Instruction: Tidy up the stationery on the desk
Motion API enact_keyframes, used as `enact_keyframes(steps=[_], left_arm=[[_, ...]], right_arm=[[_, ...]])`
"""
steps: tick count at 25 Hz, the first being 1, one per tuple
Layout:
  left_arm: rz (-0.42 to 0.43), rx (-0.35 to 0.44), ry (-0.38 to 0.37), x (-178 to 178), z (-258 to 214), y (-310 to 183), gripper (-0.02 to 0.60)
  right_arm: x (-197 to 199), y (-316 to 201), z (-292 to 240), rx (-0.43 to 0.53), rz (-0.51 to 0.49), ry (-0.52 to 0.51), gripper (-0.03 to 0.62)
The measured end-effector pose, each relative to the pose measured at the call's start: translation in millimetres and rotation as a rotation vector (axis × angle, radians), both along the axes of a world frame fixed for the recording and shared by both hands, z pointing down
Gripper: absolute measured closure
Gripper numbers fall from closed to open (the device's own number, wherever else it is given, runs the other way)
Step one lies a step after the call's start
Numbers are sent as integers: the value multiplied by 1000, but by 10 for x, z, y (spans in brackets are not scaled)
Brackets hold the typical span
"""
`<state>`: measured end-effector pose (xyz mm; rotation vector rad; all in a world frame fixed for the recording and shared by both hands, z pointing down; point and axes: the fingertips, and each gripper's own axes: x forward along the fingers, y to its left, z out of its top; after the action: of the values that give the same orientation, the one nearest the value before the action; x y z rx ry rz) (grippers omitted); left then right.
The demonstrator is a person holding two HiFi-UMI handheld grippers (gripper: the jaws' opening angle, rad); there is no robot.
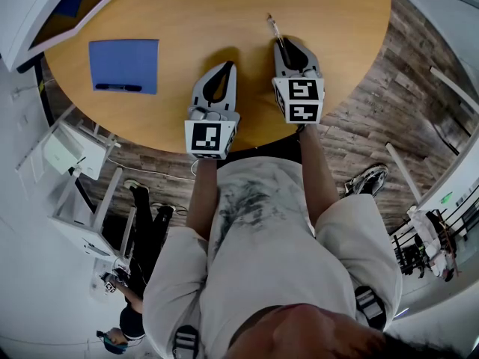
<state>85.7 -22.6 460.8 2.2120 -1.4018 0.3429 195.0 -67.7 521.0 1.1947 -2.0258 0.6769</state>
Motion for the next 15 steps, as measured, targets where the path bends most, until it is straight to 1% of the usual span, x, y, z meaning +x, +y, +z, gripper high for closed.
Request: enact_keyframes(steps=[2,8,12,15], left_arm=[[-3,0,3,-12,5,11,572],[-10,-1,7,-57,-2,33,572],[-3,10,8,-89,-52,41,572],[-20,19,13,-153,-81,47,572]], right_arm=[[-4,5,2,1,-2,2,468],[-29,17,-18,11,-10,15,446],[-68,7,-116,49,-34,40,433],[-148,-6,-220,85,-57,48,431]])
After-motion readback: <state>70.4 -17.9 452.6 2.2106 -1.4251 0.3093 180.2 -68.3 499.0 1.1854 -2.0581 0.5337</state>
